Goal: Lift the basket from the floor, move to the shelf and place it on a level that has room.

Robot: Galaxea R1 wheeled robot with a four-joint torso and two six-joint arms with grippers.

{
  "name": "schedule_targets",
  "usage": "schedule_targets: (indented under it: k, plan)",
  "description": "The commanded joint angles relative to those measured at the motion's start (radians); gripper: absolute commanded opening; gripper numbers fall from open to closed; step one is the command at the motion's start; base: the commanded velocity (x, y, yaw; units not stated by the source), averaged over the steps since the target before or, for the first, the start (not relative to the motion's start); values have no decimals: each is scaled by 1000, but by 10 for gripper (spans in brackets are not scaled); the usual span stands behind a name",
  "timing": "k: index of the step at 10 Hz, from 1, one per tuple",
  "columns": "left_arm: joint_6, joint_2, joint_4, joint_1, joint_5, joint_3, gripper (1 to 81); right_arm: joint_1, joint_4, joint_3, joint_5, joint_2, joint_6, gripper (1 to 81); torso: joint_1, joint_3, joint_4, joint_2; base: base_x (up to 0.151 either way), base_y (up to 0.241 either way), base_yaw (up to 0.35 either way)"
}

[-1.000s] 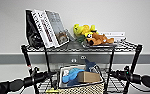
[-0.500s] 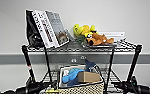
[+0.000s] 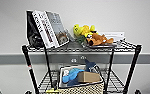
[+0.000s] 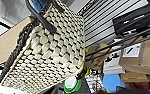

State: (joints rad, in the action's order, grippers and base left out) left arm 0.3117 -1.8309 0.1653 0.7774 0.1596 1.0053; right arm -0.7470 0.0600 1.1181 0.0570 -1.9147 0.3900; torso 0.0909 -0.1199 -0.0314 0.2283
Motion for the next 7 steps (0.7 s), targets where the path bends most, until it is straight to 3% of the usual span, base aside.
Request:
schedule_targets:
  k: [1, 4, 7]
  plan:
    - [-6, 34, -134, 67, 109, -43, 811, -51, -83, -32, 66, 40, 0, 811, 0, 0, 0, 0, 0, 0, 0]
    - [-8, -16, -204, 206, 146, -11, 811, -199, -117, 41, 75, -2, -8, 811, 0, 1, 0, 0, 0, 0, 0]
    - [-10, -107, -237, 326, 172, 99, 811, -303, -152, 123, 138, -55, -14, 811, -1, 1, 0, 1, 0, 0, 0]
